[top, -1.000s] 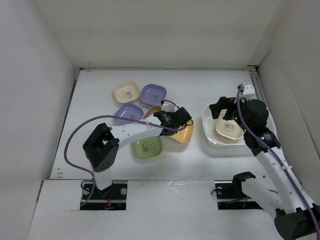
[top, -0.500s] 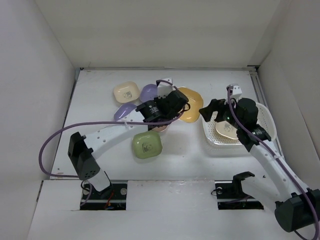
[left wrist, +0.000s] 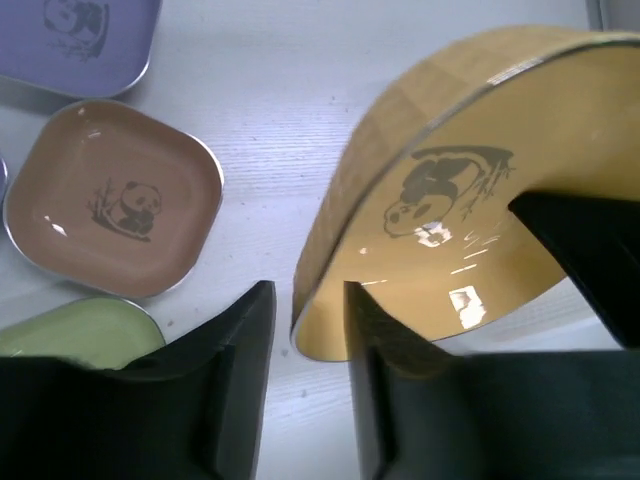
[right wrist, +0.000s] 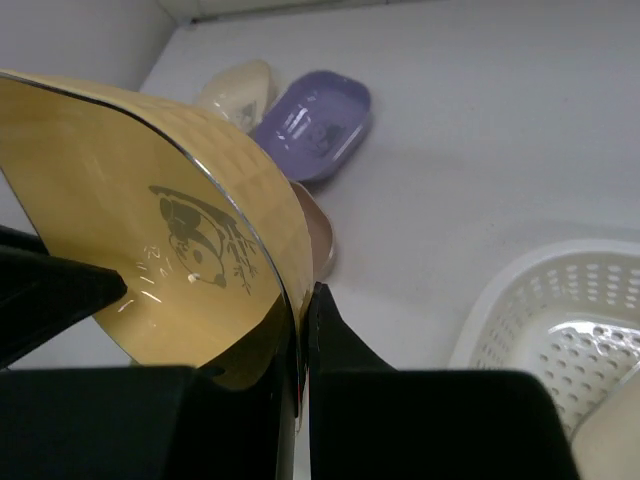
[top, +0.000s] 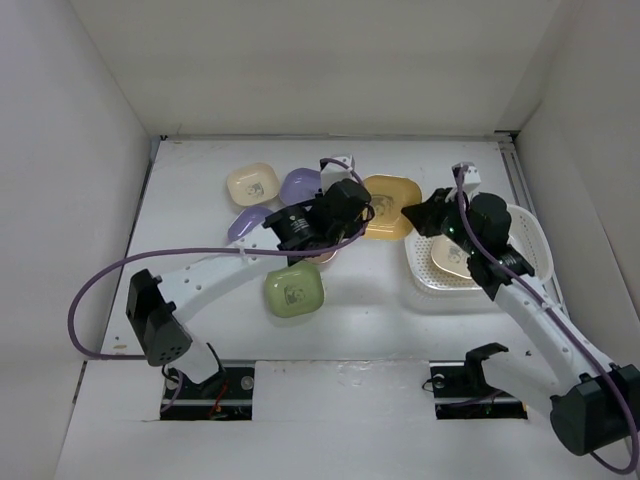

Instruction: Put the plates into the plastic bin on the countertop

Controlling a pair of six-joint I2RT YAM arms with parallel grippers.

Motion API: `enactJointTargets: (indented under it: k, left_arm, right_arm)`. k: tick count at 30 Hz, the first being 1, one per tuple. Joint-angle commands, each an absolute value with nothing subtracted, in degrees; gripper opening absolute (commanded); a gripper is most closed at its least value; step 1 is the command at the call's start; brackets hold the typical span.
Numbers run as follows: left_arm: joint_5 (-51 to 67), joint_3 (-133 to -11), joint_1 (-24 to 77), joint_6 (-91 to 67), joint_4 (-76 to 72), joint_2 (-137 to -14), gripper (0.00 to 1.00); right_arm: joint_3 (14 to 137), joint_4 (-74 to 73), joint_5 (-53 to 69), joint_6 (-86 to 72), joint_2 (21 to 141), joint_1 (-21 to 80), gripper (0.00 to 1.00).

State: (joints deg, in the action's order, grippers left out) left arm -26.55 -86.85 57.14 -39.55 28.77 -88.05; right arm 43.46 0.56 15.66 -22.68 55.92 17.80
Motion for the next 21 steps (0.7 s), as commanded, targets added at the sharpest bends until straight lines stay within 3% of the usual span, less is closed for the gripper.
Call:
enactJointTargets:
  k: [1,2,3,6,21]
  left_arm:
    - [-23.6,-86.0,57.2,-38.3,20.8,-83.6,0.34]
    - [-23.6,-85.3,57.2,-38.3,20.3,-83.6,0.63]
    - [-24.2,-85.3,57.2,-38.3,20.3,-83.6,0.81]
    - [-27.5,-85.8,57.2,-37.8,23.1,-82.9,1.00]
    - [-36.2,-78.1,54.0,-41.7,34.4,-70.0,1.00]
  right_arm:
    - [44.4,1.6,14.4,-21.4,56.8,18.1,0.02]
    - [44.4,1.1,12.5,-21.4,56.8,16.7,0.01]
    - [45.0,0.1,11.1,-21.4,56.8,15.9,0.00]
    - [46.0,-5.4,3.7,-20.8,55.7,11.3,0.00]
    - [39.7,-17.7,-7.6,-16.0,52.2,-8.7,0.00]
